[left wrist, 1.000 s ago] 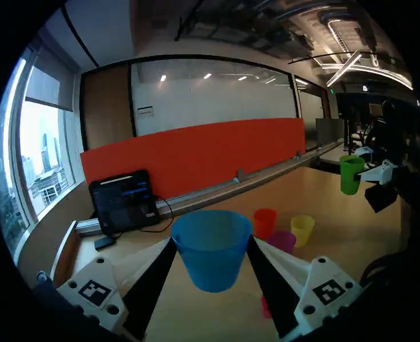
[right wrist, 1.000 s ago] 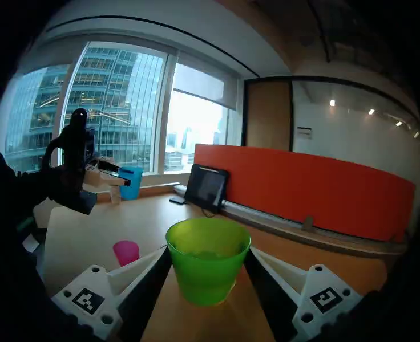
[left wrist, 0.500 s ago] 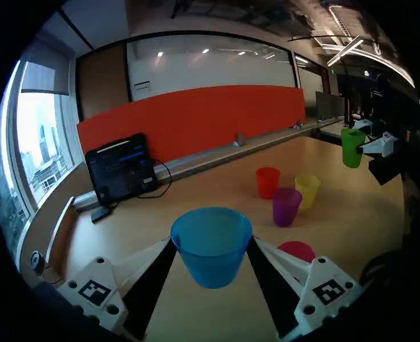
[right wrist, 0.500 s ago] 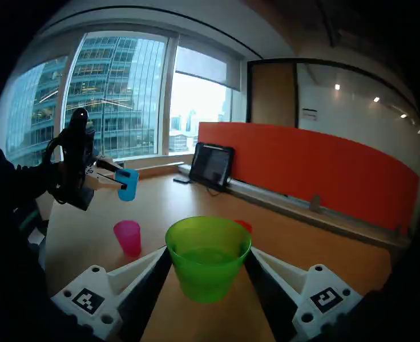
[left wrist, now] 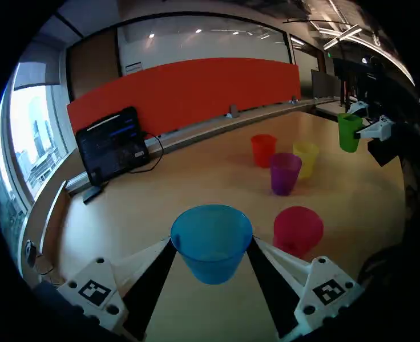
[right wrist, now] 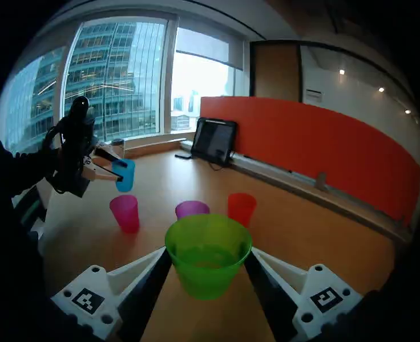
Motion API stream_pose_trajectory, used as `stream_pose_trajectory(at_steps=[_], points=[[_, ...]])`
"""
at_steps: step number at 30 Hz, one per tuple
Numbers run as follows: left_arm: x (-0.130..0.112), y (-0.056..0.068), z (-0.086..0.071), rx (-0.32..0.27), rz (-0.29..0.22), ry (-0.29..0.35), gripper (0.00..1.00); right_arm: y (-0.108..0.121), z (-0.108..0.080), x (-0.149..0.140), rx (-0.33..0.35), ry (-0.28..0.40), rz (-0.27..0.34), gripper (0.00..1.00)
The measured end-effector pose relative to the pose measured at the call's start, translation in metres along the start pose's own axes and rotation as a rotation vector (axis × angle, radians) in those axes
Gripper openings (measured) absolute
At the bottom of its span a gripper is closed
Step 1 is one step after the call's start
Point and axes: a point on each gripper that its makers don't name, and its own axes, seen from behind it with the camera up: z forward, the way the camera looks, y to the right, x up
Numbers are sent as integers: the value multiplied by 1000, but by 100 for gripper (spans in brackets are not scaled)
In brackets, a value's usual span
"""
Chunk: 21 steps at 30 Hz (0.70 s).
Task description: Pour water
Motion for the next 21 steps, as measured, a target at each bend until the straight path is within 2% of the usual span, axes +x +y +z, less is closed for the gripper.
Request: stream_pose_trajectory(at_steps=[12,21], points=[[-27,7,11,-39,10,-86,87,-1,11,-25,7,-78,-3,89],[-39,12,18,-64,-15,-117,87,0,15,-35,4,-110,-8,89]])
